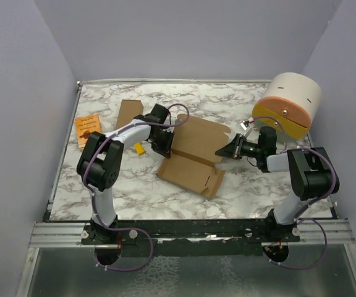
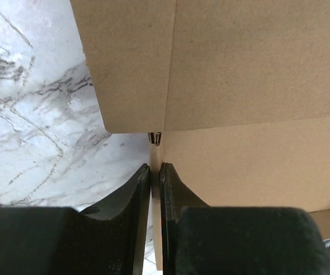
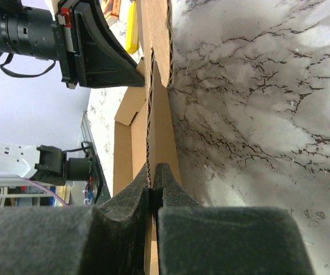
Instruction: Fold the paper box
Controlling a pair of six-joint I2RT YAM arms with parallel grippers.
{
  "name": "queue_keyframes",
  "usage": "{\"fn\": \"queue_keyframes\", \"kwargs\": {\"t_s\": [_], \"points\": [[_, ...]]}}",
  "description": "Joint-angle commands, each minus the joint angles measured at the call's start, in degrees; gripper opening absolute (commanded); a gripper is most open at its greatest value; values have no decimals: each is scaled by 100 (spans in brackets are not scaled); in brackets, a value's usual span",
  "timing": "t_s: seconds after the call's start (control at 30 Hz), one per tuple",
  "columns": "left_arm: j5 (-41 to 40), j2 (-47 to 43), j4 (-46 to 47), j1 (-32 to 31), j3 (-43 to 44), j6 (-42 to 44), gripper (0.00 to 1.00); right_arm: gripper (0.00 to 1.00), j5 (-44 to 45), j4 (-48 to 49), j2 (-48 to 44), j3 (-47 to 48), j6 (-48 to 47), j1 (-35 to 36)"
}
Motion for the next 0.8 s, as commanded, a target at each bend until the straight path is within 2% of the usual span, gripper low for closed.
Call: {"fn": "queue_keyframes", "kwargs": {"t_s": [0.0,0.27,0.77], "points": [[-84,-330,252,-36,-377,-137,15,1,-91,432,-185,-104,-165,-3],[-38,-577,467,-46,-783,-204,23,1,78,443,-353,-203,-327,-3],[-238,-798,391,-201,-1138,-275,24,1,260,731,-584,-411,-409,-3]]}}
